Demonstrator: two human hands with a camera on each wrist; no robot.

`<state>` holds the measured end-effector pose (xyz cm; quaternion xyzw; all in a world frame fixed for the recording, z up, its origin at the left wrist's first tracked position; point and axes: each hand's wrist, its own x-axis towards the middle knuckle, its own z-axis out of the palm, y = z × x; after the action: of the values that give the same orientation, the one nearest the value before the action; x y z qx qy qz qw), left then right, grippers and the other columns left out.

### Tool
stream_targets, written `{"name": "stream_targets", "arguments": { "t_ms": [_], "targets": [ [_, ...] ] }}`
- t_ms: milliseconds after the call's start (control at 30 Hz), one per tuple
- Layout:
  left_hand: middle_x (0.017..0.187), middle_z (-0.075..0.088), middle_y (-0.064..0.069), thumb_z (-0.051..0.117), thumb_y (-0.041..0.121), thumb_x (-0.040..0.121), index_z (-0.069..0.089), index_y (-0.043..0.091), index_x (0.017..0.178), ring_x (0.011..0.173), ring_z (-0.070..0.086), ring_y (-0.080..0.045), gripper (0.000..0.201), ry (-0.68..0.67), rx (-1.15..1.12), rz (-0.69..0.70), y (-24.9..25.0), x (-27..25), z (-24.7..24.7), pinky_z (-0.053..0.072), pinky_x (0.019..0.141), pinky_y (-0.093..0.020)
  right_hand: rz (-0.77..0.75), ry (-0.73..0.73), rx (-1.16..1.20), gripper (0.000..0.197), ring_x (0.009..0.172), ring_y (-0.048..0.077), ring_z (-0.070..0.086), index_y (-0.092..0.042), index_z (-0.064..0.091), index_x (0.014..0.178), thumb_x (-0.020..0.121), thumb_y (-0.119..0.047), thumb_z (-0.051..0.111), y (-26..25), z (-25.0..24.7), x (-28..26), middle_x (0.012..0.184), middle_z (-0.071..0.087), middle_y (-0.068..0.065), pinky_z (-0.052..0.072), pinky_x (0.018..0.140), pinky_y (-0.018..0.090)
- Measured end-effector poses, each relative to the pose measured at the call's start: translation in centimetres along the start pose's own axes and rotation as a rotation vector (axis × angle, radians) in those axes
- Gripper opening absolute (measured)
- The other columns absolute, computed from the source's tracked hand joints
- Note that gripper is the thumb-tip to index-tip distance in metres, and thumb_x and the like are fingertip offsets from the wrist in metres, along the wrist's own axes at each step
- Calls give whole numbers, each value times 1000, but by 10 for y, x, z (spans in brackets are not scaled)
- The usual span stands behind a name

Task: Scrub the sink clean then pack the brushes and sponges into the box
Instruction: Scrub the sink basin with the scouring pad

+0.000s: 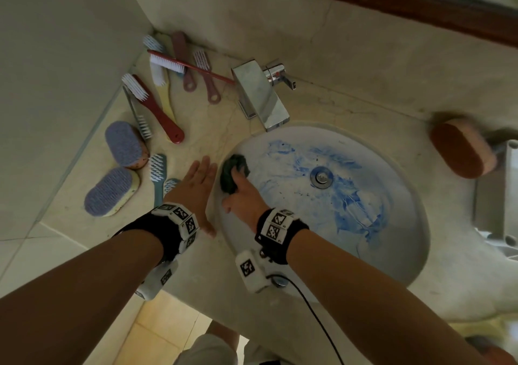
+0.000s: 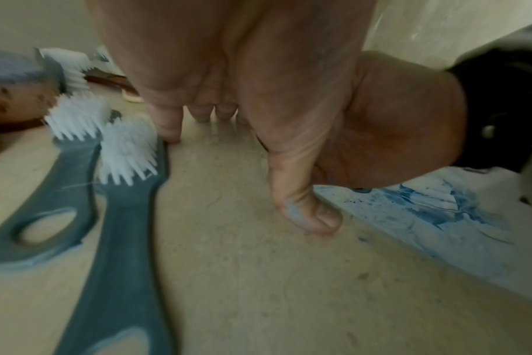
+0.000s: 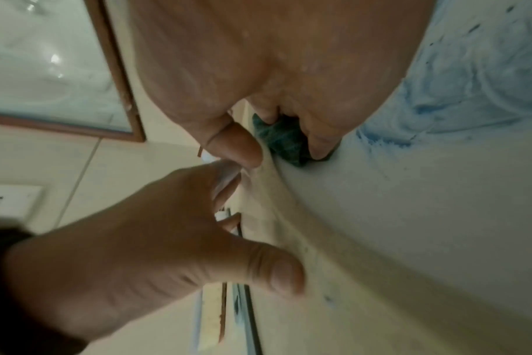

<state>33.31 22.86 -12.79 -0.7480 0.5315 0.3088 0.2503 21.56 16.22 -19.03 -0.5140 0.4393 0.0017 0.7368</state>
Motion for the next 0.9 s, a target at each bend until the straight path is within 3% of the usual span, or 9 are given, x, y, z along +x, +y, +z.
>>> {"name": "stream_targets", "arguments": {
  "t_ms": [100,200,267,400,533,633,767,833,900],
  "targets": [
    [155,-32,-10,86,57,56,-24,10,149,146,-21,-28,151,-6,10,-8,1,2,1,2,120,-39,-16,25,-6,98,147,24,15,-27,8,156,78,7,57,-2,-6,6,163,1,-5,42,102,33],
    [155,-33,-9,87,56,56,-24,12,150,145,-23,-30,152,-26,4,-20,0,3,2,3,121,-43,7,192,109,96,138,34,32,-28,5,156,80,9,52,-21,-27,20,162,4,-1,50,63,33],
    [155,-33,-7,87,54,56,-25,14,150,145,-23,-29,152,-33,-14,-34,0,2,4,6,121,-45,0,273,210,93,134,34,35,-26,8,156,81,9,50,-22,-40,27,162,9,5,43,54,25],
    [155,-33,-6,87,51,58,-25,16,150,145,-22,-30,149,-28,-31,-43,1,0,3,2,119,-43,24,274,278,94,126,30,41,-28,12,155,78,10,50,-15,-37,31,160,16,9,42,59,24],
    [155,-34,-3,88,52,55,-26,19,149,146,-22,-28,151,-30,-67,-31,-3,2,4,7,119,-46,-35,93,158,97,145,23,20,-28,10,155,77,10,53,-8,-8,17,162,1,-7,47,96,35],
    [155,-34,-2,88,53,54,-26,19,149,145,-23,-27,153,-32,-76,-25,-6,3,6,8,120,-48,-64,101,122,95,146,20,16,-28,9,155,79,9,52,-6,-5,15,162,-3,-10,42,103,31],
    [155,-33,-2,89,53,53,-24,20,150,146,-22,-27,153,-27,-77,-26,-6,4,7,9,121,-48,-42,334,192,90,121,29,46,-30,9,155,82,5,49,-21,-26,32,162,11,-1,47,86,33],
    [155,-34,-1,89,53,54,-26,21,149,146,-22,-26,152,-28,-77,-29,-7,4,7,9,121,-46,-31,466,312,89,121,31,47,-29,11,155,82,5,48,-25,-41,40,160,17,3,47,84,34],
    [154,-35,0,89,53,54,-26,22,149,145,-23,-25,152,-31,-87,-27,-6,4,7,7,121,-44,-30,557,447,85,115,29,49,-25,12,156,85,7,48,-24,-54,46,154,28,10,48,74,25]
  ]
}}
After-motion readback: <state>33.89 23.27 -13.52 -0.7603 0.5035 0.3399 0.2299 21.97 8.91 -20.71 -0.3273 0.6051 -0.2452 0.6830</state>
